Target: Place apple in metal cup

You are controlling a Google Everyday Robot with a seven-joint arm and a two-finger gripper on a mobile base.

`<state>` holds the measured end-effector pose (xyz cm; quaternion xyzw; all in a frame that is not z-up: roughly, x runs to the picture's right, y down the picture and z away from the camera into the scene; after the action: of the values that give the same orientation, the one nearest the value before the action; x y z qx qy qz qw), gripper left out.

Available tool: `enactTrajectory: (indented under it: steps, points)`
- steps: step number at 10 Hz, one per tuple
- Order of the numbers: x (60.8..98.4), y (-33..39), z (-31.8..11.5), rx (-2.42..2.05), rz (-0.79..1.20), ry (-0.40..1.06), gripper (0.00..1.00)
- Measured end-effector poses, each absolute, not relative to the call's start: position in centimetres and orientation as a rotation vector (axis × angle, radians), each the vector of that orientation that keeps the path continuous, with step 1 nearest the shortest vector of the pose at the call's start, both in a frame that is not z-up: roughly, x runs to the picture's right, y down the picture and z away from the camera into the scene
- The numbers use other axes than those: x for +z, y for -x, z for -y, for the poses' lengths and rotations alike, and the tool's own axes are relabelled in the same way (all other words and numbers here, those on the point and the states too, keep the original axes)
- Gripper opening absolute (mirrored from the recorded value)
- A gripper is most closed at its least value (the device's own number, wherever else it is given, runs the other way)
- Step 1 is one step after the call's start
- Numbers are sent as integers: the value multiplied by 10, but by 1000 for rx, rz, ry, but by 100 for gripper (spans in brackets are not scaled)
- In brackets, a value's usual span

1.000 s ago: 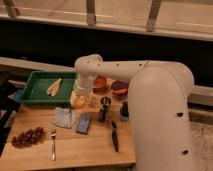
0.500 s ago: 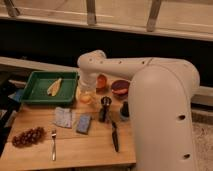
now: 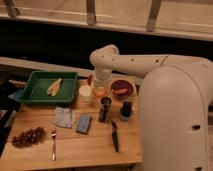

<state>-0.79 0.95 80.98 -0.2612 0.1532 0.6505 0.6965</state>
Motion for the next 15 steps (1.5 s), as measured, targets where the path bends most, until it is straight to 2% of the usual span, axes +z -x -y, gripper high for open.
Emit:
enactTrajectory:
  steps: [2, 3, 6, 7, 8, 9, 13, 15]
  points:
    - [823, -1, -14, 1479, -373, 580, 0]
    - [833, -4, -15, 1490, -395, 577, 6]
    - [850, -12, -19, 1515, -448, 570, 33]
    - [852, -18, -21, 1530, -464, 564, 46]
    - [852, -22, -23, 1538, -475, 562, 52]
    - [852, -24, -27, 1544, -488, 559, 54]
    - [858, -21, -44, 1546, -509, 590, 55]
    - [860, -16, -48, 1539, -513, 600, 67]
